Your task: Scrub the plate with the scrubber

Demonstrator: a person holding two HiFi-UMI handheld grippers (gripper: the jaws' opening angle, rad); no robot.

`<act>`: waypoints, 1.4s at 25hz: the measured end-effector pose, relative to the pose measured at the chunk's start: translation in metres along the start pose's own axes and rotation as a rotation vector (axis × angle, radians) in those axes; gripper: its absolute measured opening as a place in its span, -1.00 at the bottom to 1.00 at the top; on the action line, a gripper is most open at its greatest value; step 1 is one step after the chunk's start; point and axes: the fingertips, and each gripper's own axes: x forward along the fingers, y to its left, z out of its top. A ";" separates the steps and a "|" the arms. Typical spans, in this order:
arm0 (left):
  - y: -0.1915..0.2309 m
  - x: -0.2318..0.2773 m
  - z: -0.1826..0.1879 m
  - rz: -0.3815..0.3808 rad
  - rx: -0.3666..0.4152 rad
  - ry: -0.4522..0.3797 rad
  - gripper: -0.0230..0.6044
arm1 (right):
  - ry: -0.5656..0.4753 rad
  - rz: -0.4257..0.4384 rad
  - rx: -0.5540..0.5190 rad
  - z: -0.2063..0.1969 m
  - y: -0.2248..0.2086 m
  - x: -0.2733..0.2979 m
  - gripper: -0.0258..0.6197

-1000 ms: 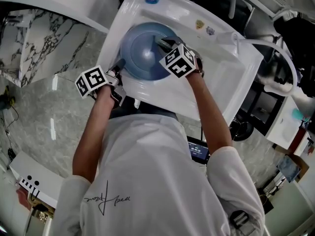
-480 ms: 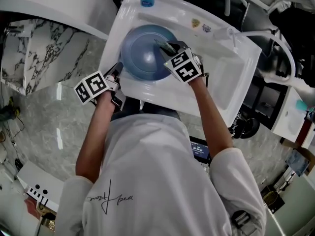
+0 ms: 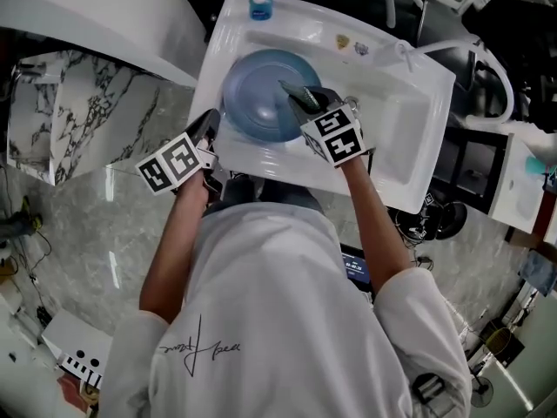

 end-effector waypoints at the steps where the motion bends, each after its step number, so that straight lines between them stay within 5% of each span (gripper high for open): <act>1: -0.003 -0.002 0.004 -0.012 0.017 -0.015 -0.66 | -0.014 -0.007 0.018 0.002 0.001 -0.004 -0.73; 24: -0.033 -0.075 0.032 -0.115 0.383 -0.132 -0.76 | -0.283 -0.192 0.159 0.038 0.053 -0.096 -0.73; 35: -0.040 -0.103 0.035 -0.181 0.467 -0.189 -0.76 | -0.366 -0.272 0.139 0.050 0.080 -0.137 -0.73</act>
